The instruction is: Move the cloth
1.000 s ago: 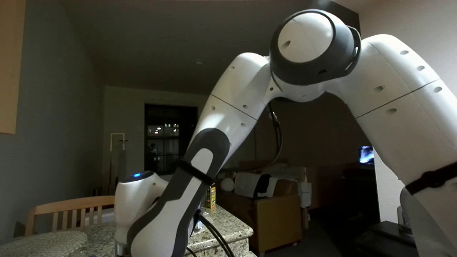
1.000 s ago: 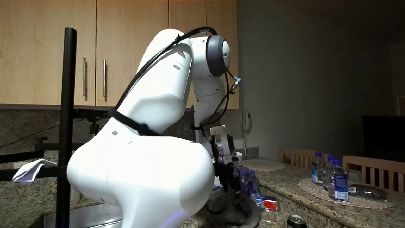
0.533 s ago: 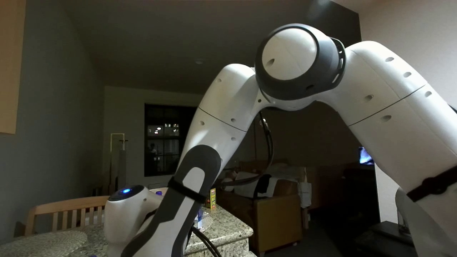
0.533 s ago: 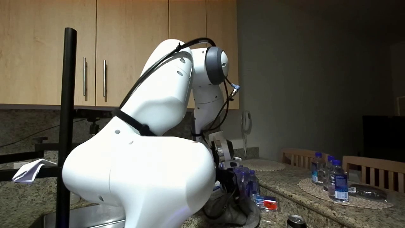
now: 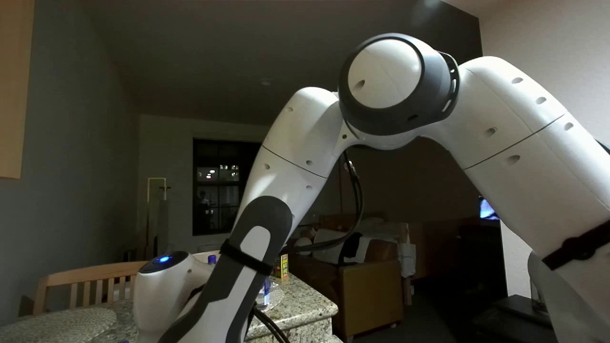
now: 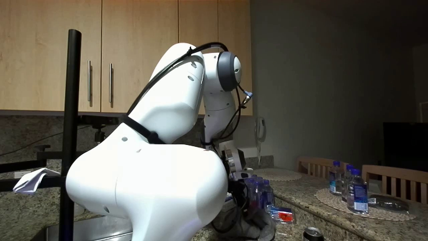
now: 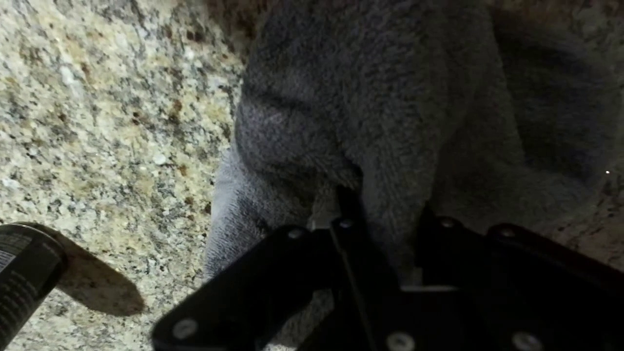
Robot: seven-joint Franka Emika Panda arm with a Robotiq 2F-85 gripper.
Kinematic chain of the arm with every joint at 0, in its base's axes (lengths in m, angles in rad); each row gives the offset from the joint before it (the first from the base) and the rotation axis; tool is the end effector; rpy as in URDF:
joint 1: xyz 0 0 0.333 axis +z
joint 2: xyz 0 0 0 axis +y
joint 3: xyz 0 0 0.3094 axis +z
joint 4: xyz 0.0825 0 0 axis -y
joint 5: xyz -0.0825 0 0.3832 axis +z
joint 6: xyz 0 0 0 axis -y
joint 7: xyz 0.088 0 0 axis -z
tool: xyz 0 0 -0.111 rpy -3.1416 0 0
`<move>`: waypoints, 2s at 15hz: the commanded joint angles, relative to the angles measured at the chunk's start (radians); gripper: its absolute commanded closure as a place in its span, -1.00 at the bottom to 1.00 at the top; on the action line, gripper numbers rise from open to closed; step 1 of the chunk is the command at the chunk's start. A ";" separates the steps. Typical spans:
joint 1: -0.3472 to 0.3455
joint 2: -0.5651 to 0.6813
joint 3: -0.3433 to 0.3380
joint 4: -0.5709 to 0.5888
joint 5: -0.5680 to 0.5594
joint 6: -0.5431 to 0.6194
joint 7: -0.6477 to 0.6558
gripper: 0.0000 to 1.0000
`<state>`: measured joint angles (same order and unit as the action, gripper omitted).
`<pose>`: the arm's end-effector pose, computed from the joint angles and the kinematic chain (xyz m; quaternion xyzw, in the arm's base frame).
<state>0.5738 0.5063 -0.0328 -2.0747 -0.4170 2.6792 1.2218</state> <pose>0.5015 0.3151 0.1797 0.9810 -0.1535 0.1140 0.0331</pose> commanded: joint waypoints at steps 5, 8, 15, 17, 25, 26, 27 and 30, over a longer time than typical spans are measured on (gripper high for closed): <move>-0.016 -0.048 0.026 -0.013 0.017 -0.071 -0.044 0.82; -0.014 -0.069 0.033 -0.013 0.006 -0.118 -0.042 0.82; -0.011 -0.139 0.050 0.008 -0.065 -0.268 -0.028 0.82; -0.033 -0.164 0.078 0.017 -0.046 -0.318 -0.059 0.82; -0.070 -0.209 0.146 0.102 -0.056 -0.488 -0.135 0.82; -0.073 -0.209 0.152 0.121 -0.056 -0.511 -0.145 0.82; -0.076 -0.209 0.158 0.135 -0.057 -0.525 -0.152 0.82; -0.073 -0.209 0.167 0.187 -0.076 -0.579 -0.167 0.82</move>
<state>0.5236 0.3207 0.1051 -1.9173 -0.4612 2.1630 1.0969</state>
